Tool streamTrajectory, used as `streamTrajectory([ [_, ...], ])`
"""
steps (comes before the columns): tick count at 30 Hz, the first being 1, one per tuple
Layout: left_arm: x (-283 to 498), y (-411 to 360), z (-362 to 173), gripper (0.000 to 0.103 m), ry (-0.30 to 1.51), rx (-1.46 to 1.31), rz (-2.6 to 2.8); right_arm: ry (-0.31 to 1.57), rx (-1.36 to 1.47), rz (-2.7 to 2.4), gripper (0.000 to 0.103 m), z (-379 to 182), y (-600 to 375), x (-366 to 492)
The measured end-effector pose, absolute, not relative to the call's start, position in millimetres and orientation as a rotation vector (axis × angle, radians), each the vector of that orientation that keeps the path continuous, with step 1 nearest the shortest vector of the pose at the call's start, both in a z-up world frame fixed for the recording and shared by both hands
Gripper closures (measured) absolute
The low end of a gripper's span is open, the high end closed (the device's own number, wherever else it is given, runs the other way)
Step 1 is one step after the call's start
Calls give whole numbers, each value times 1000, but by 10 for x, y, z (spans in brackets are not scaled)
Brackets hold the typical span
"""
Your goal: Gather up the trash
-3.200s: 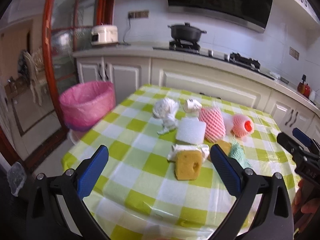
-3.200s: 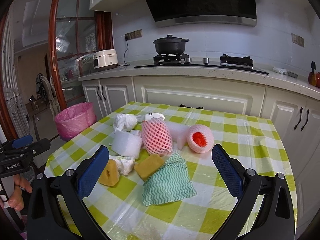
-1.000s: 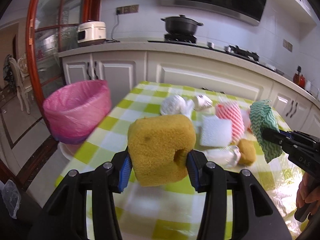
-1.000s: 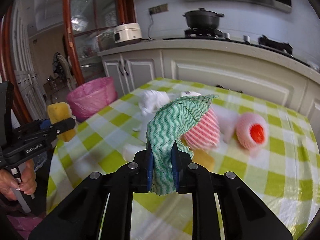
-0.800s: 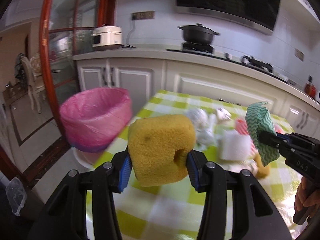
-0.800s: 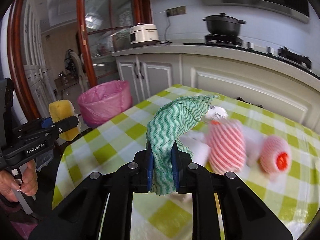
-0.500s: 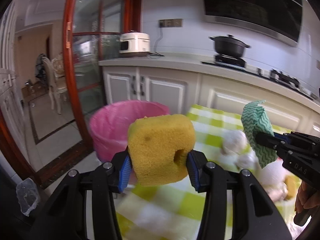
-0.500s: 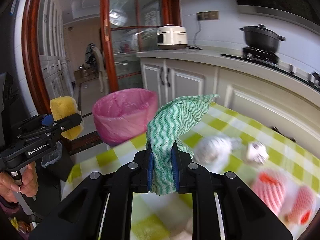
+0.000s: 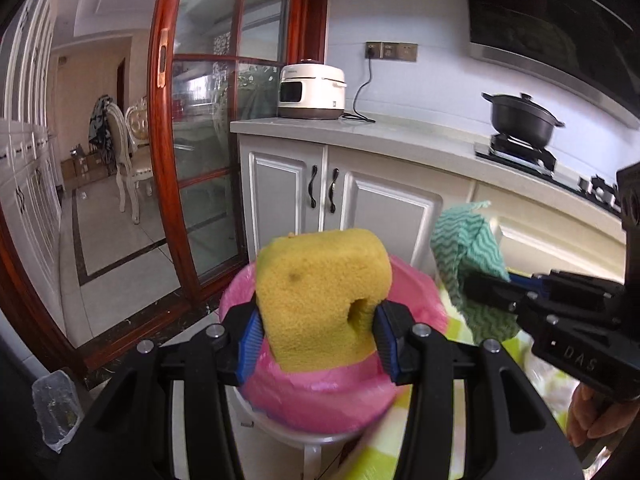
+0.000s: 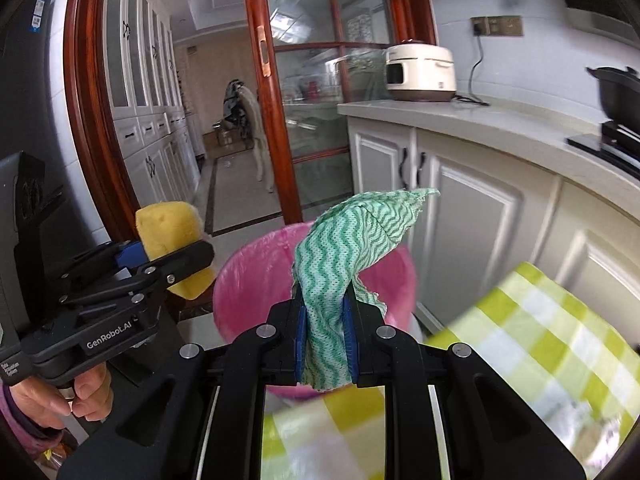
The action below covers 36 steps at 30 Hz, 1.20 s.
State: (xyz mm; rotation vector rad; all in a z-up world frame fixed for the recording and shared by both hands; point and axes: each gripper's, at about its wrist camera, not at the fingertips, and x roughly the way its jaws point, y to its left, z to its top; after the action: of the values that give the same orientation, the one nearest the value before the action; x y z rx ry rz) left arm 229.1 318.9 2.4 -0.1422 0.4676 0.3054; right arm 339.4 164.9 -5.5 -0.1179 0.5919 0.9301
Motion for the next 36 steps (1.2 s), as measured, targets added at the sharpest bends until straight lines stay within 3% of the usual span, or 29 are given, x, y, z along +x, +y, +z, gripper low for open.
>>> streamTrajectory([
  [5, 2559, 3584, -142, 49, 482, -192, 315, 635, -100, 958, 81, -190, 1889, 3742],
  [6, 2585, 3634, -183, 41, 494, -202, 316, 651, -104, 959, 76, -228, 1934, 3803],
  [7, 2612, 3694, -237, 35, 505, -215, 320, 671, -107, 961, 65, -274, 1971, 3863],
  [9, 2633, 3780, -331, 32, 514, -243, 319, 677, -106, 966, 47, -321, 1998, 3903],
  [18, 2438, 3697, -358, 32, 507, -216, 362, 614, -81, 887, 45, -188, 1690, 3691],
  [20, 2324, 3582, -289, 24, 493, -187, 376, 581, -75, 862, 45, -105, 1543, 3548],
  [22, 2165, 3429, -193, 12, 464, -158, 395, 544, -70, 830, 32, -25, 1365, 3381],
  [24, 2004, 3204, -95, 8, 432, -127, 401, 480, -45, 802, 19, 59, 1109, 3143],
  [36, 1657, 1696, -210, 5, 444, -158, 137, 463, 24, 515, 18, -24, -700, 2235],
])
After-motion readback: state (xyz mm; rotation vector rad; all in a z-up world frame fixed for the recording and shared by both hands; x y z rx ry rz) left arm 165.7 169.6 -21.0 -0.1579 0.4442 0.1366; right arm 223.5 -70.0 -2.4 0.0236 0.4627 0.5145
